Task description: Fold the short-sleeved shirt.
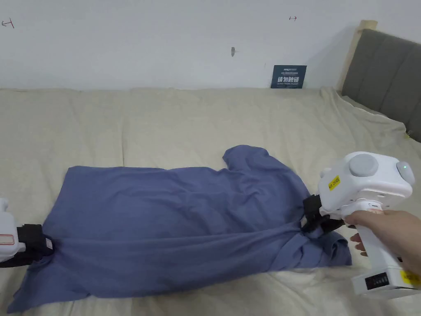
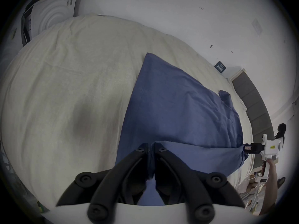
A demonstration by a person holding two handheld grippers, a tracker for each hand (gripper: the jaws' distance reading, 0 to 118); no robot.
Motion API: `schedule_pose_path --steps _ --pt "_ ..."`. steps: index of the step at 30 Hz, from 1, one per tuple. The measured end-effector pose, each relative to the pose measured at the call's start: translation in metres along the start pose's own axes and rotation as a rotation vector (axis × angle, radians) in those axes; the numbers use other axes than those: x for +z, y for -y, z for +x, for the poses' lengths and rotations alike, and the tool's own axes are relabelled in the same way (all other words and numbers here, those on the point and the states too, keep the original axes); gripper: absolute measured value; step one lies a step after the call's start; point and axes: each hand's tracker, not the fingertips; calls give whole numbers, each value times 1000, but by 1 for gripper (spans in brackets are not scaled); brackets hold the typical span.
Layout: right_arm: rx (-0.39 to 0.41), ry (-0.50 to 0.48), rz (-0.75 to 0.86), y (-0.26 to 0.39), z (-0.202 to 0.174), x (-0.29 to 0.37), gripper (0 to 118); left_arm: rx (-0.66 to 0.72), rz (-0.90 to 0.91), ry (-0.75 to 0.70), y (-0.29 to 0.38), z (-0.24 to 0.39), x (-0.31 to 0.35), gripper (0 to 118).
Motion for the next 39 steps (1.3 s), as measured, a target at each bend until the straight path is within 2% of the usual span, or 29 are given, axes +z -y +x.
schedule_pose_path --steps 1,2,3,4,6,8,14,15,16,17,18,19,20,21,23,26,29,32,33,34,35,36,39 --pt "-40 -4 58 0 2 0 64 3 5 -1 -1 0 -2 49" --pt "-69 -12 114 1 5 1 80 4 19 -8 1 -1 -2 79" --pt "-98 -10 176 4 9 4 87 -1 43 -10 1 -1 -2 105" --pt "-124 -17 254 12 15 9 87 -9 81 -11 4 -2 0 118" --pt "-152 -58 377 24 26 21 87 -23 209 16 9 -4 12 118" --pt "-157 -92 474 40 35 38 87 -35 213 35 15 -5 22 118" --pt "-77 -124 685 111 37 100 87 -237 352 -19 60 12 76 117" --pt "-64 -139 756 130 35 111 87 -256 378 1 73 15 87 114" --pt "-43 -152 816 146 29 120 84 -270 433 14 88 17 99 95" --pt "-20 -141 836 160 25 126 77 -286 480 21 100 20 109 70" --pt "-3 -141 852 173 21 132 60 -300 509 14 110 24 119 40" --pt "1 -147 851 185 17 136 6 -316 513 -10 120 29 125 3" --pt "-8 -141 849 191 10 137 0 -333 525 -40 131 31 132 1" --pt "-17 -115 860 201 5 138 0 -332 541 -15 141 32 139 1" --pt "-21 -208 849 214 0 140 0 -306 555 38 155 31 152 1" --pt "-22 -189 837 224 -6 135 0 -303 549 43 163 29 161 1" --pt "-11 -219 798 224 -11 131 0 -326 374 -41 137 29 149 1" --pt "75 -216 760 221 -16 129 0 -287 174 -76 94 10 113 2" --pt "85 -213 762 221 -18 129 0 -272 141 -75 85 3 102 13" --pt "92 -224 761 220 -19 129 0 -248 121 -85 76 -5 89 61" --pt "95 -247 754 220 -20 129 0 -266 106 -109 70 -9 77 103" --pt "93 -272 743 221 -19 130 0 -268 89 -128 65 -13 64 118" --pt "89 -295 754 226 -20 128 0 -287 57 -246 54 -21 35 115"
